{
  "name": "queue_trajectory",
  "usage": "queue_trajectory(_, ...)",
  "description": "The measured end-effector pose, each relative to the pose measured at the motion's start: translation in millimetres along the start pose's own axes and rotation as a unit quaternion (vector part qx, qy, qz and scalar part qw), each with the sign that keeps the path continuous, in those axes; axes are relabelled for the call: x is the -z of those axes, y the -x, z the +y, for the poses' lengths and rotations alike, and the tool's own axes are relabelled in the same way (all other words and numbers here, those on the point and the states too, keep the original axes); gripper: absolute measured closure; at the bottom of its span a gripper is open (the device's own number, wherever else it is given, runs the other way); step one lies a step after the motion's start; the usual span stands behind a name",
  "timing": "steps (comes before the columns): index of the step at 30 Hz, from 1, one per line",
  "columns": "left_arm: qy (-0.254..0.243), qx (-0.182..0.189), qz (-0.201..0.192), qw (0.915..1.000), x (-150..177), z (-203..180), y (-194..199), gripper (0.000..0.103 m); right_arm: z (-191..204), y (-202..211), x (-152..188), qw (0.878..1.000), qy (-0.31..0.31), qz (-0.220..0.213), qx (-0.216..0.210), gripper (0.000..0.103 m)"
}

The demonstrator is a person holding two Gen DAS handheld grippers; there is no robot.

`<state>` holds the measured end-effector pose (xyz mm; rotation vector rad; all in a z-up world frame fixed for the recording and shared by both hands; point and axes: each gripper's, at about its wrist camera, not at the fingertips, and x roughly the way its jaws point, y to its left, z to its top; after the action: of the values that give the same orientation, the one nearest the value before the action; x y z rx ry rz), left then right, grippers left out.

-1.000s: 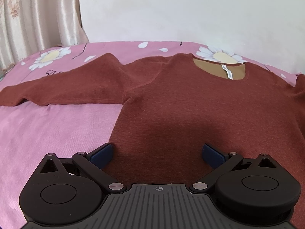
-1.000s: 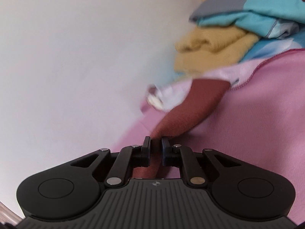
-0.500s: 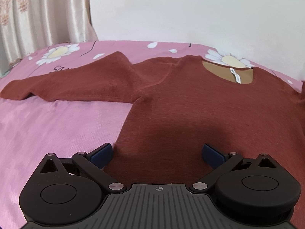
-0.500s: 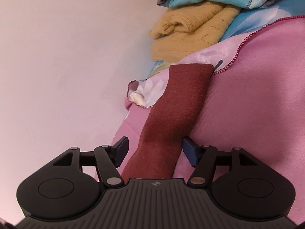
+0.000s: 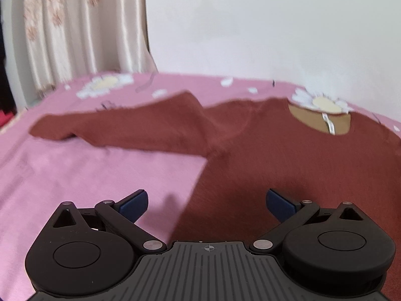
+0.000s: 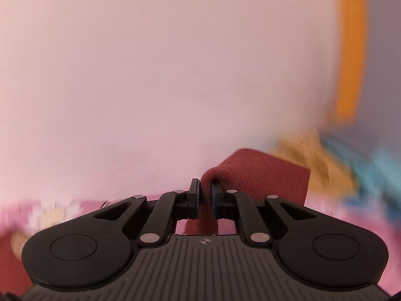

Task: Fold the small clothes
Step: 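Carry the held sleeve across the sweater body toward the collar, release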

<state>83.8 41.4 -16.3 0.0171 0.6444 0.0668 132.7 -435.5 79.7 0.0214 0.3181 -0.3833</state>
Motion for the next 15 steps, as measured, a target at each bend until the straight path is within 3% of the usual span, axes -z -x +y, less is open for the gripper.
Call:
queue_trajectory(2,0.001,0.002,-0.016,0.9999,-4.0,7.1,9.9,0.000,57.6,24.4,2.3,0.994,0.098,-0.042,-0.025,0.091)
queue_trajectory(5,0.002,0.000,-0.038,0.9993,-8.2,19.9,18.5,0.000,151.2,55.2,28.5,0.968,0.221,-0.089,-0.077,0.090)
queue_trajectory(8,-0.003,-0.016,-0.041,0.9990,-4.9,28.5,13.9,0.000,232.8,60.7,70.6,0.945,0.292,-0.039,-0.144,0.082)
queue_trajectory(9,-0.003,-0.018,-0.035,0.9992,-2.0,31.4,9.8,0.000,259.1,58.1,92.8,0.929,0.333,-0.005,-0.162,0.081)
queue_trajectory(10,-0.002,-0.018,-0.027,0.9995,2.3,34.8,5.1,0.000,277.5,56.5,112.3,0.913,0.373,0.019,-0.166,0.081)
queue_trajectory(12,0.003,-0.020,-0.002,0.9998,11.0,41.8,-5.7,0.000,299.3,60.1,147.4,0.887,0.436,0.026,-0.151,0.080)
queue_trajectory(14,0.023,-0.001,0.011,0.9997,8.8,49.5,-10.1,0.000,304.0,67.2,158.7,0.883,0.451,0.002,-0.126,0.077)
queue_trajectory(15,0.030,0.008,0.008,0.9995,8.6,52.0,-10.0,0.000,304.7,68.8,158.2,0.883,0.455,0.000,-0.115,0.070)
